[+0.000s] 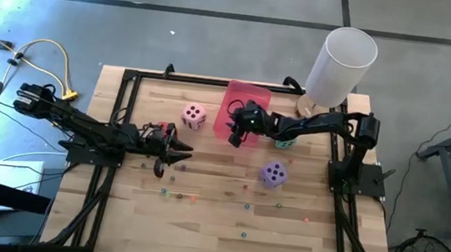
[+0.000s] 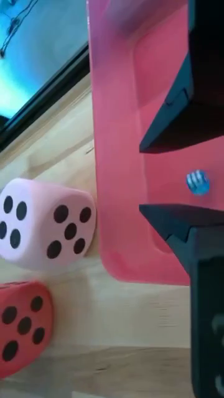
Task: Pick & Place Dice
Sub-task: Put the large purple dice into the bin
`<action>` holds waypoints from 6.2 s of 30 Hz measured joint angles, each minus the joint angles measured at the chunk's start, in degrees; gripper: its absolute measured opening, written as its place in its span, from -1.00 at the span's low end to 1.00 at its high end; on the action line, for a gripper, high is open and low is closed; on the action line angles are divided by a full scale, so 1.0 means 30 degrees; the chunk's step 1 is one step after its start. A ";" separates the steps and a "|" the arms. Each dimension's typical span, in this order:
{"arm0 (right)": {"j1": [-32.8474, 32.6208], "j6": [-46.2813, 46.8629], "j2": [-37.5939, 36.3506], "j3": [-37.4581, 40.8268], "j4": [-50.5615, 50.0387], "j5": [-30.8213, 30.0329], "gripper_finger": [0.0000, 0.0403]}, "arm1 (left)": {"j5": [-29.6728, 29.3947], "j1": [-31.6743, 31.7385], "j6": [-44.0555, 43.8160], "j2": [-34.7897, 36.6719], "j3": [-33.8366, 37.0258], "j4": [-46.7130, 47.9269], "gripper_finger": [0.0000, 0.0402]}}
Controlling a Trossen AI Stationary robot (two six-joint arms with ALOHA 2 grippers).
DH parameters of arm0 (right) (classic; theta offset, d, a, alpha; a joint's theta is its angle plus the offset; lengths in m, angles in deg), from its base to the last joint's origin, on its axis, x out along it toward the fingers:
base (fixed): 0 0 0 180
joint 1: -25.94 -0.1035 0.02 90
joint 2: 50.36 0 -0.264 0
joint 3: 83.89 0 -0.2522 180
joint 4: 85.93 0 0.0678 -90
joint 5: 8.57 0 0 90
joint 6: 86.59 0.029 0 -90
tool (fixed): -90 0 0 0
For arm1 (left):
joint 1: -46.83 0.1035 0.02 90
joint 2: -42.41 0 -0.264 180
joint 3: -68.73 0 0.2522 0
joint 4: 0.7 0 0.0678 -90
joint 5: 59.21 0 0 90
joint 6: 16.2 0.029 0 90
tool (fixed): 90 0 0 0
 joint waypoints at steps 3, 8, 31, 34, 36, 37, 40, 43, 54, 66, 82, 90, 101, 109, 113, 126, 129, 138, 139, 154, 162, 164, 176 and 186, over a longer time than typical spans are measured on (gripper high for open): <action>0.0003 0.0113 0.0000 0.0000 0.0051 -0.0137 -0.15 | -0.0128 0.0029 0.0565 0.0000 0.0000 -0.0005 -0.46; -0.0274 0.1330 -0.0189 0.0003 0.0093 -0.2079 0.16 | -0.0101 0.0130 0.0979 0.0007 0.0000 -0.0064 -0.46; -0.1578 0.1154 -0.2098 0.0015 -0.0729 -0.2400 0.49 | -0.0115 0.0342 0.0775 0.0007 -0.0007 -0.0057 -0.46; -0.1775 0.0329 -0.2098 0.0015 -0.0566 -0.2479 0.49 | -0.0115 0.0342 0.0780 0.0007 -0.0007 -0.0057 -0.46; -0.1953 -0.0056 -0.2098 0.0015 -0.0490 -0.2455 0.50 | -0.0115 0.0342 0.0782 0.0007 -0.0007 -0.0019 -0.46; -0.2035 -0.0084 -0.2098 0.0015 -0.0412 -0.2455 0.52 | -0.0115 0.0342 0.0779 0.0007 -0.0007 -0.0013 -0.46; -0.2265 -0.0099 -0.2098 0.0015 -0.0085 -0.2452 0.64 | -0.0115 0.0342 0.0782 0.0007 -0.0007 -0.0006 -0.46; -0.2306 -0.0106 -0.2098 0.0015 0.0378 -0.2433 0.83 | -0.0115 0.0342 0.0782 0.0007 -0.0007 -0.0006 -0.46; -0.2238 -0.0077 -0.2098 0.0015 0.0357 -0.3210 0.98 | -0.0093 0.0270 0.0789 0.0007 -0.0007 0.0001 -0.46; -0.3034 -0.0937 -0.2098 0.0007 0.0587 -0.3329 0.96 | -0.0093 0.0270 0.0789 0.0007 -0.0007 0.0009 -0.46; -0.6393 -0.1447 -0.6318 0.0000 -0.5698 -0.4968 0.95 | 0.0380 0.0022 0.0666 0.0015 -0.0015 0.0023 -0.46; -0.9371 0.1061 -0.8578 -0.0530 -1.1500 -0.7200 0.95 | 0.0472 -0.0270 0.0642 0.0015 -0.0015 0.0005 -0.46; -1.1367 0.4616 -0.8816 -0.4467 -2.1526 -0.4090 0.95 | 0.0511 -0.0342 0.0622 0.0015 -0.0015 0.0096 -0.46; -1.1985 0.4875 -0.8977 -0.4546 -2.4593 -0.1772 0.95 | 0.0504 -0.0342 0.0628 0.0015 -0.0015 0.0089 -0.46; -1.2203 0.5774 -0.8976 -0.4554 -2.4497 -0.1405 0.95 | 0.0497 -0.0342 0.0629 0.0012 -0.0015 0.0083 -0.46; -1.3147 0.6098 -0.8976 -0.4554 -2.5770 -0.1915 0.95 | 0.0438 -0.0342 0.0636 0.0007 -0.0015 0.0074 -0.46; -1.3140 0.6515 -0.8976 -0.4554 -2.6399 -0.2748 0.95 | 0.0438 -0.0342 0.0644 0.0007 -0.0015 0.0067 -0.46; -1.3133 0.8699 -0.8972 -0.4465 -2.7256 -0.4886 0.95 | 0.0309 -0.0336 0.0665 0.0007 -0.0015 0.0060 -0.46; -1.3133 0.8847 -0.8886 -0.4352 -2.7276 -0.4909 0.95 | 0.0265 -0.0328 0.0717 0.0007 -0.0015 0.0060 -0.46; -1.1808 0.1820 -0.8711 -0.1370 -2.5496 -0.3350 0.95 | -0.0727 0.0136 0.0819 0.0007 -0.0015 0.0060 -0.46; -0.9902 -0.3187 -0.8339 -0.1362 -2.3316 -0.2506 0.95 | -0.0737 0.1045 0.0811 0.0007 -0.0015 0.0057 -0.46; -0.9593 -0.4131 -0.7995 -0.1362 -2.2980 -0.1990 0.95 | -0.0742 0.1335 0.0804 0.0000 -0.0015 -0.0009 -0.46; -0.8613 -0.5387 -0.6288 -0.1530 -2.2867 -0.1259 0.95 | -0.0706 0.2549 0.0783 0.0007 -0.0015 -0.0024 -0.46; -0.8572 -0.5590 -0.6339 -0.1508 -2.2933 0.0108 0.95 | -0.0691 0.2572 0.0782 0.0007 -0.0015 0.0001 -0.46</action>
